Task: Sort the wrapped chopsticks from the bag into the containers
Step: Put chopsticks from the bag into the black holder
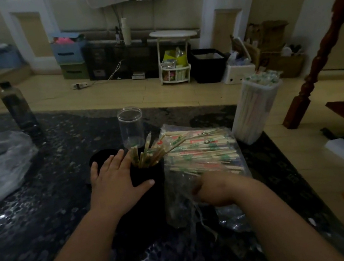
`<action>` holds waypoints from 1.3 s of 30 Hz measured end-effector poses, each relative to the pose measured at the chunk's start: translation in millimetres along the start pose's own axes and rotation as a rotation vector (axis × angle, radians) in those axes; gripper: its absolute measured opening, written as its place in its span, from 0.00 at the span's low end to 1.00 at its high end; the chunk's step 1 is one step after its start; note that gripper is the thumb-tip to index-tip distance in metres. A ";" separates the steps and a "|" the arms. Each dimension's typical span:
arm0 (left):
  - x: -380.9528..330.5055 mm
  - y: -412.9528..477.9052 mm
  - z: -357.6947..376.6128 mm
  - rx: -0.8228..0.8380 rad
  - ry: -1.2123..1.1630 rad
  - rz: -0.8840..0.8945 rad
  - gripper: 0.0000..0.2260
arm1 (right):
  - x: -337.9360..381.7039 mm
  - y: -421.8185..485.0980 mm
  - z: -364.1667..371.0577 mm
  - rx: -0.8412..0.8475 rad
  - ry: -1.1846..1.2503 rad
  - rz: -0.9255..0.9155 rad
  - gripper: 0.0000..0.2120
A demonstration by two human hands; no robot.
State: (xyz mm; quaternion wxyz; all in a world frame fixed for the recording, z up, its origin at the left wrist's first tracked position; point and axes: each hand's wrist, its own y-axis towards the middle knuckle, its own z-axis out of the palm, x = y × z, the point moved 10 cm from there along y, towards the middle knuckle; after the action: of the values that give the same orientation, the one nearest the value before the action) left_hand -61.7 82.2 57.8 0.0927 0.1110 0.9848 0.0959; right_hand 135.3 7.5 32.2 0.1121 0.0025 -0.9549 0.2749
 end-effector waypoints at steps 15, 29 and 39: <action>-0.8 -0.1 -0.5 -0.020 0.001 -0.004 0.43 | -91.3 39.0 25.4 -0.464 0.186 0.325 0.22; 0.3 0.2 0.1 -0.037 -0.004 -0.008 0.44 | -106.7 51.1 22.9 -0.448 0.059 0.316 0.23; -1.5 -1.3 -2.8 -0.026 -0.013 -0.012 0.43 | -103.7 53.6 24.5 -0.458 0.035 0.303 0.31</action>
State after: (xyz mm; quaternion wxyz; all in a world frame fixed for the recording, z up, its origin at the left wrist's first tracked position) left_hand -61.1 80.2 60.5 0.1009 0.1046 0.9836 0.1072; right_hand 227.6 34.2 -38.5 0.0837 -0.1708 -0.9796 0.0653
